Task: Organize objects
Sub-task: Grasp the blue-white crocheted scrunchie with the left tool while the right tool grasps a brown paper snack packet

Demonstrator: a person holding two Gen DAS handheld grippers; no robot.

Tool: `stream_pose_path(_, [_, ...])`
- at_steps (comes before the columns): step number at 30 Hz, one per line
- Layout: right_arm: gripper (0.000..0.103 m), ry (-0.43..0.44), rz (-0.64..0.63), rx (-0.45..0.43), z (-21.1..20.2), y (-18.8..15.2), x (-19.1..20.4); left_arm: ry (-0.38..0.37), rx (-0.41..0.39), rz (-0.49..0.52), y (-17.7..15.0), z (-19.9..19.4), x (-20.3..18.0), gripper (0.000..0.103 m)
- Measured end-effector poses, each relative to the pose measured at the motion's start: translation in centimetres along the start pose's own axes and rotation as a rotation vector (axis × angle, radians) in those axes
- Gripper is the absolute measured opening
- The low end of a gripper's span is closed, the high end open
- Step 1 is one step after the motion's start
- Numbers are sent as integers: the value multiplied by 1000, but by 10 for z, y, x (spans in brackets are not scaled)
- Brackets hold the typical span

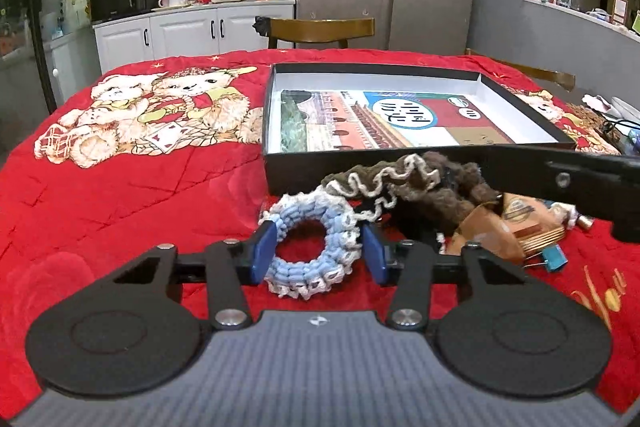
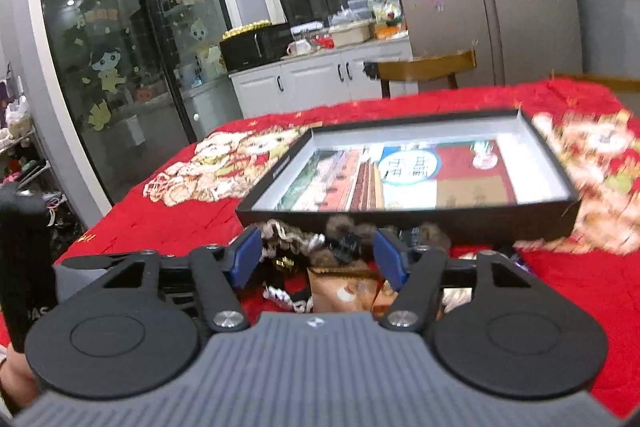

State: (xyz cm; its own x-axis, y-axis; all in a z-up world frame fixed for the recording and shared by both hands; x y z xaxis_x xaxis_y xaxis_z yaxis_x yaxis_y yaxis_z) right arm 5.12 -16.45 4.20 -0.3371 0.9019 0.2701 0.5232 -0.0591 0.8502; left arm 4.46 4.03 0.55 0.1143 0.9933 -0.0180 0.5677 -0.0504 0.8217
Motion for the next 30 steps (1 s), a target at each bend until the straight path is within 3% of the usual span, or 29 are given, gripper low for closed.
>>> stream_pose_path(4, [60,35,48,93,16,-12,-10,-14,-32,38,-8,-3,-1,52])
stream_pose_path(16, [65,-54,-70,87,15,-29,3,-50,20,48,-7,7,-2,52])
stream_pose_path(22, [66,-62,-90,96,16,-30,6,-31,22,31,-8,7,1,21])
stream_pose_path(30, [60,-50,9,94,20,-29,-11,-2,10,18,-9,3,4,19])
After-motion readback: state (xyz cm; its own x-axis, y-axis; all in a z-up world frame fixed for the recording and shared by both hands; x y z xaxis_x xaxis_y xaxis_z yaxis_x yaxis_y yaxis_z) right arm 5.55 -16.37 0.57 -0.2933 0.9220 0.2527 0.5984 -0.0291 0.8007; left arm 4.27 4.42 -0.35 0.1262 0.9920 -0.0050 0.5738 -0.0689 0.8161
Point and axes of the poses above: each gripper's, at about its wrist camera, not at the fingertips, and z roughly the way its jaws point, x to its left, y to its top, the point moved 1 cm from there along z, roughly the way its jaws point, and after that the axes turned 1 degree about x, right-handed, at the moved point
